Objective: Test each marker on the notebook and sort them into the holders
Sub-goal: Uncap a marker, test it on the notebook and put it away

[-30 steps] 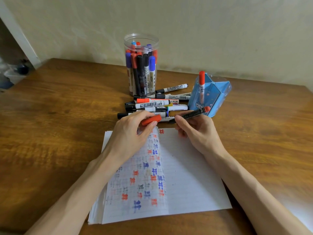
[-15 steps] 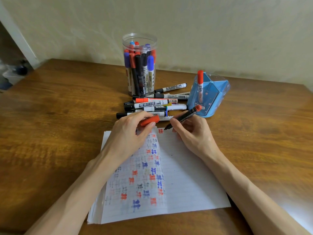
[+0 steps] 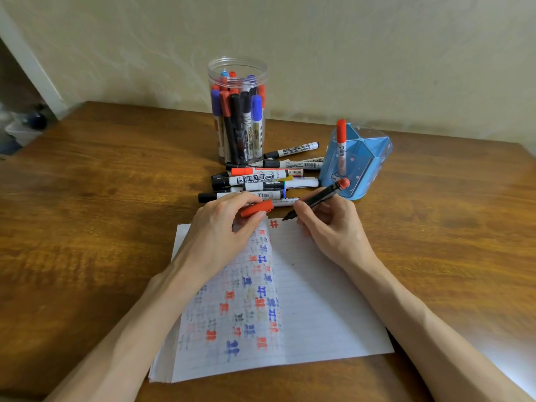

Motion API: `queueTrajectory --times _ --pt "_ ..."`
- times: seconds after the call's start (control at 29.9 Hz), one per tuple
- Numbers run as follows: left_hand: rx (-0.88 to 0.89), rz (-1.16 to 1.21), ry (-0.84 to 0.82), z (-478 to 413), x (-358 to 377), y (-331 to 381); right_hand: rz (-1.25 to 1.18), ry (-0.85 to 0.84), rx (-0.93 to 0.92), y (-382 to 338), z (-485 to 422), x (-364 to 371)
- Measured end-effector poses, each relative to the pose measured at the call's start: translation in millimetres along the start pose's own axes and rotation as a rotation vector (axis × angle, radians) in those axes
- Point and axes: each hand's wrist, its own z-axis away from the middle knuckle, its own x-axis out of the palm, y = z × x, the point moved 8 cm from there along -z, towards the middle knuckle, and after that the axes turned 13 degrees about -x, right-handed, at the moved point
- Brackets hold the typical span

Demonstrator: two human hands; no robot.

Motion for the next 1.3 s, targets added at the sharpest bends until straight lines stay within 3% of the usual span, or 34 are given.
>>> queueTrajectory --times 0.2,0.33,0.57,1.3 --pt "-0.001 0.009 -0.001 -0.2 -0.3 0.3 0.062 -0.061 -0.067 -6.1 1.6 5.1" --pt "-0.004 0.001 0.004 -0.3 -0.3 -0.7 0.135 0.015 -0.066 -6.5 1.6 -0.5" --pt "-0.003 -0.006 -0.002 -0.7 0.3 -1.7 0.027 0.007 -0.007 -0.9 0.0 -1.5" --pt "-0.006 0.000 -0.019 -0.5 1.5 -0.3 0.101 -0.040 0.006 -0.1 0.0 1.6"
